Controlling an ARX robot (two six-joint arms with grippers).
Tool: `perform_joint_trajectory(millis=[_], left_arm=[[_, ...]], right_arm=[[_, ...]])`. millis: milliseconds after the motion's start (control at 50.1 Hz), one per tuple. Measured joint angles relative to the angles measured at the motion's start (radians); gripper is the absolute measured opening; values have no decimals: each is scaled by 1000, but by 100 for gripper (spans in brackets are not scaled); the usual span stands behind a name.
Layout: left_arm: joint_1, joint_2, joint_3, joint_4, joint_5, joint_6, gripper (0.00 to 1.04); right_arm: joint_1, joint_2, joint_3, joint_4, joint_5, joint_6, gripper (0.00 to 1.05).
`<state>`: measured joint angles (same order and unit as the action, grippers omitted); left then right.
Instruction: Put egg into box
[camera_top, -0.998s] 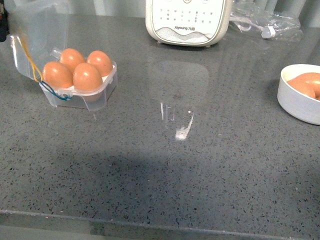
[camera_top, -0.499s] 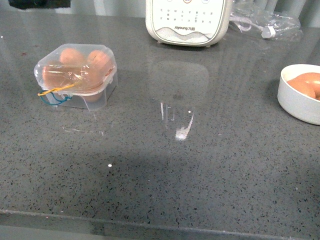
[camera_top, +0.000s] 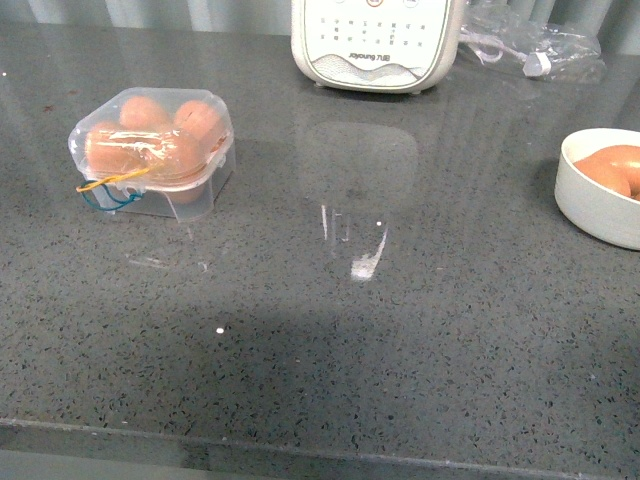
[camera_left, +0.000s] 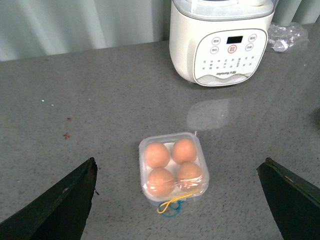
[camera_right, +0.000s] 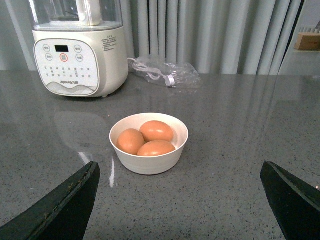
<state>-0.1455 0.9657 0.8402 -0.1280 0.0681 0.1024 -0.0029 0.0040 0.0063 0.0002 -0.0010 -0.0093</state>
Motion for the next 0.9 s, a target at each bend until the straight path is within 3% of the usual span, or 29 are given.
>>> perform_joint_trajectory(millis=[359, 678, 798, 898], left_arm=[[252, -139, -77, -101, 173, 111, 98], [335, -171, -126, -122, 216, 113, 98], [305, -292, -348, 271, 85, -32, 73], [277, -360, -459, 363, 58, -77, 52]], right_arm=[[0, 0, 0, 0, 0, 0, 97], [0, 0, 0, 0, 0, 0, 97], [0, 0, 0, 0, 0, 0, 97], [0, 0, 0, 0, 0, 0, 97]])
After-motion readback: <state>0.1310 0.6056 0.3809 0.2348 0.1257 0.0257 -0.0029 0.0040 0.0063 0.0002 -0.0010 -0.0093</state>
